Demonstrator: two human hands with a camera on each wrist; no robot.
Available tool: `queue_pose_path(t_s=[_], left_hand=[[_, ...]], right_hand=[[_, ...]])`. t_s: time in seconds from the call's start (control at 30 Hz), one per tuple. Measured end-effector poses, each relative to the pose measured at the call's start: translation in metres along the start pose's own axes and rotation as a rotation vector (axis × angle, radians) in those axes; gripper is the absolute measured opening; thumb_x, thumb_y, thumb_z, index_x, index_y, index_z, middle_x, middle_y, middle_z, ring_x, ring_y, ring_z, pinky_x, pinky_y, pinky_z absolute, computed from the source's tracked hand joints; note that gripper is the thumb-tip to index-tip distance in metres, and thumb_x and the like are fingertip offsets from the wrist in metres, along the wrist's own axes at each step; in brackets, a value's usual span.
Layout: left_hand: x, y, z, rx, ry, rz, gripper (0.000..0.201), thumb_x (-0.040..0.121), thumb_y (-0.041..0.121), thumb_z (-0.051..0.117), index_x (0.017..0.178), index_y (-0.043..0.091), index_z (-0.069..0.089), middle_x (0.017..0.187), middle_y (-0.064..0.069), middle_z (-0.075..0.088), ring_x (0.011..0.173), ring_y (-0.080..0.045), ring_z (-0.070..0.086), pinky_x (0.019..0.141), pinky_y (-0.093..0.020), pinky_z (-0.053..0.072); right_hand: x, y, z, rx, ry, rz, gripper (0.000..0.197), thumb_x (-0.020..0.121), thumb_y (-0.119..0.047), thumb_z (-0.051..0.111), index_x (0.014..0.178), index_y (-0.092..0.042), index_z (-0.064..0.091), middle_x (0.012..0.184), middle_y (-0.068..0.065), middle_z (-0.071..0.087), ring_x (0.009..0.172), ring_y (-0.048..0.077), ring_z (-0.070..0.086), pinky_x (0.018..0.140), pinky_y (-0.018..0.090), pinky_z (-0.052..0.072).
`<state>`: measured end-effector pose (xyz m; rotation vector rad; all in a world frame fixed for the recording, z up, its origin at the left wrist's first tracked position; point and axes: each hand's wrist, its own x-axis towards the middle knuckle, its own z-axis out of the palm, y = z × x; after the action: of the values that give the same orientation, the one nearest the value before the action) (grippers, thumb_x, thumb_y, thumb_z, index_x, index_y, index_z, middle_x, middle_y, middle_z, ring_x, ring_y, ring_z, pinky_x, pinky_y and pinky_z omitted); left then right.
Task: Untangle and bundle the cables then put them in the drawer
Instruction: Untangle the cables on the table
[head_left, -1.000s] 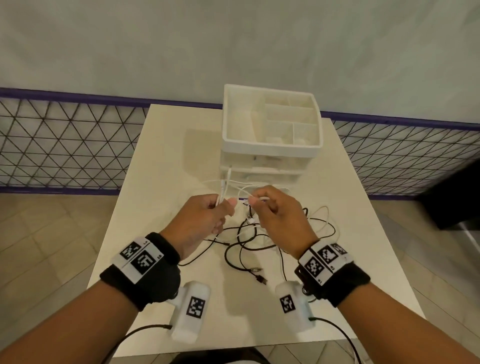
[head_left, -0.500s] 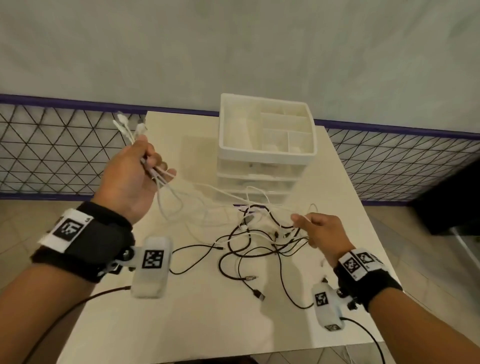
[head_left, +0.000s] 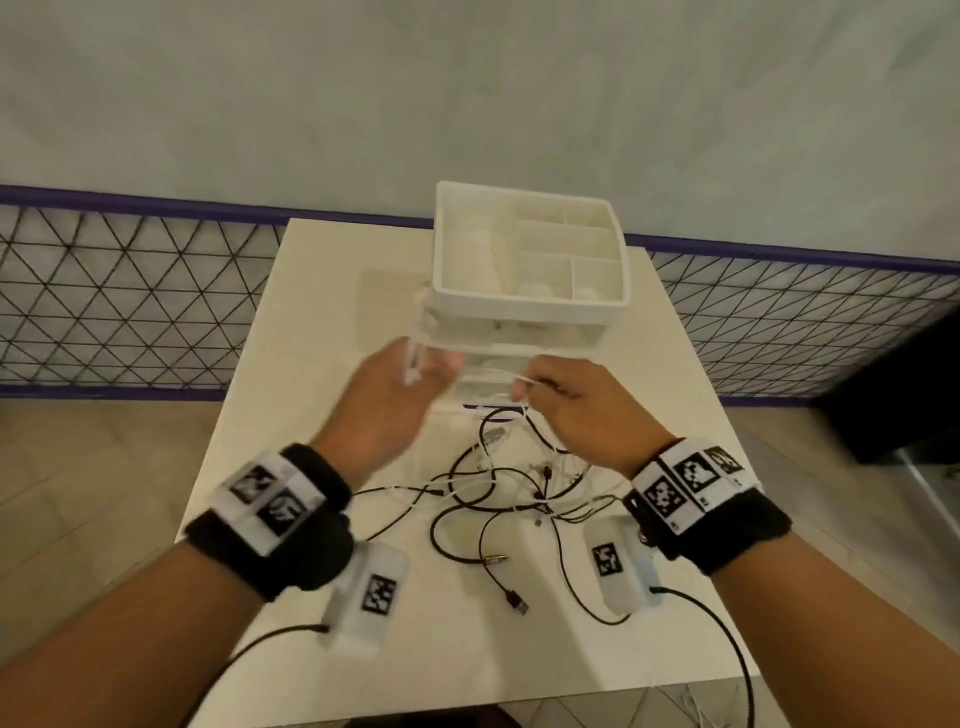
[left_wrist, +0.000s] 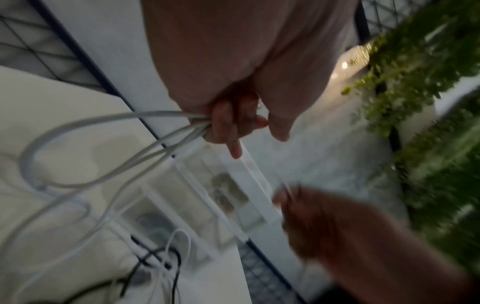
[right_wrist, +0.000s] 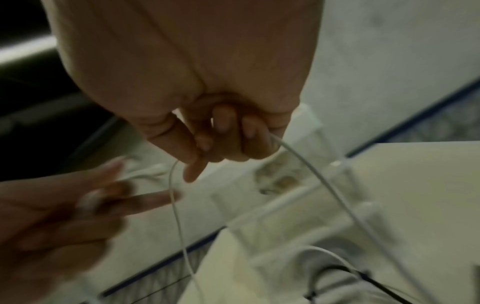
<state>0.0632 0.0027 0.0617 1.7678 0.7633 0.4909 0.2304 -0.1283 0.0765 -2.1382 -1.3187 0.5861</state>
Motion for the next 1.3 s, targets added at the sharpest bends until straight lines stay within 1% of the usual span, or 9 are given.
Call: queue_pose_path(t_s=[0.1,0.33,0.43,0.53,0.6,0.7,0.87,1.17,1.3], left_hand=[[-0.003,0.009,0.027,-0.062,-0.14,0.0,0.023,0.098,0.042,0.055,0.09,0.022,0.063,0.062,0.02,0.061,0.046,0.004,0.047,0.049,-0.015,0.035],[0.013,-0.002,-0.009,-0.055,0.142,-0.05,0.046,0.091,0.026,0.069,0.063,0.02,0.033,0.058,0.006,0.031,0.05,-0.012,0.026,0.048,-0.024,0.027],[0.018,-0.008,-0.014,0.004,0.228,-0.073,0.043,0.093,0.031,0.066,0.066,0.019,0.034,0.061,0.003,0.034,0.055,-0.018,0.03,0.054,-0.03,0.029],[0.017,-0.009,-0.008,0.055,0.237,-0.133,0.036,0.098,0.04,0.054,0.074,0.021,0.038,0.076,0.002,0.039,0.06,-0.016,0.036,0.054,-0.028,0.031],[0.016,-0.015,-0.006,0.026,0.266,-0.179,0.037,0.1,0.044,0.048,0.073,0.021,0.038,0.085,0.002,0.037,0.063,-0.019,0.038,0.057,-0.029,0.033],[0.015,-0.027,-0.007,-0.189,0.279,-0.245,0.034,0.098,0.037,0.051,0.071,0.02,0.04,0.08,-0.002,0.04,0.067,-0.024,0.034,0.064,-0.036,0.033],[0.004,-0.023,0.001,-0.365,0.03,-0.253,0.026,0.104,0.022,0.048,0.087,0.008,0.062,0.065,-0.001,0.046,0.055,-0.013,0.033,0.053,-0.026,0.028],[-0.001,-0.011,0.013,-0.315,-0.169,-0.313,0.041,0.098,0.043,0.055,0.087,0.006,0.068,0.061,0.002,0.055,0.054,-0.012,0.036,0.051,-0.024,0.03],[0.007,0.015,0.029,-0.45,-0.204,-0.293,0.048,0.096,0.05,0.055,0.095,0.005,0.071,0.072,0.0,0.064,0.05,-0.007,0.039,0.052,-0.024,0.033]], right_hand=[[0.005,-0.023,-0.002,0.009,0.008,-0.155,0.015,0.096,-0.017,0.058,0.092,-0.017,0.072,0.078,-0.003,0.07,0.064,0.007,0.058,0.063,0.026,0.048],[-0.004,0.052,-0.04,0.115,0.087,0.148,0.029,0.081,-0.042,0.078,0.072,-0.015,0.074,0.046,-0.014,0.042,0.045,0.004,0.033,0.05,0.016,0.033],[-0.005,0.091,-0.034,-0.025,0.271,0.184,0.025,0.087,-0.042,0.07,0.089,-0.017,0.077,0.08,-0.004,0.067,0.07,0.014,0.059,0.066,0.022,0.045],[-0.015,0.112,-0.016,-0.302,0.409,0.195,0.057,0.09,-0.026,0.071,0.142,-0.022,0.05,0.135,0.011,0.052,0.121,0.029,0.051,0.101,0.05,0.045],[-0.029,0.11,0.009,-0.307,0.462,0.081,0.058,0.084,-0.018,0.074,0.138,-0.018,0.051,0.13,0.013,0.053,0.115,0.031,0.054,0.098,0.053,0.047],[-0.056,0.111,0.06,-0.463,0.227,-0.161,0.023,0.078,-0.025,0.073,0.101,-0.022,0.071,0.097,0.004,0.065,0.086,0.03,0.064,0.077,0.042,0.048],[-0.061,0.12,0.102,-0.783,-0.128,0.035,0.009,0.079,-0.03,0.068,0.083,-0.022,0.072,0.092,0.003,0.063,0.087,0.029,0.056,0.073,0.039,0.036],[-0.011,0.032,0.016,0.258,0.358,0.016,0.013,0.093,-0.034,0.067,0.093,-0.029,0.079,0.058,0.0,0.06,0.051,0.013,0.045,0.057,0.027,0.045],[-0.01,-0.017,0.024,0.328,0.305,-0.232,0.015,0.094,-0.018,0.067,0.101,-0.019,0.08,0.067,0.006,0.069,0.058,0.022,0.056,0.06,0.034,0.05]])
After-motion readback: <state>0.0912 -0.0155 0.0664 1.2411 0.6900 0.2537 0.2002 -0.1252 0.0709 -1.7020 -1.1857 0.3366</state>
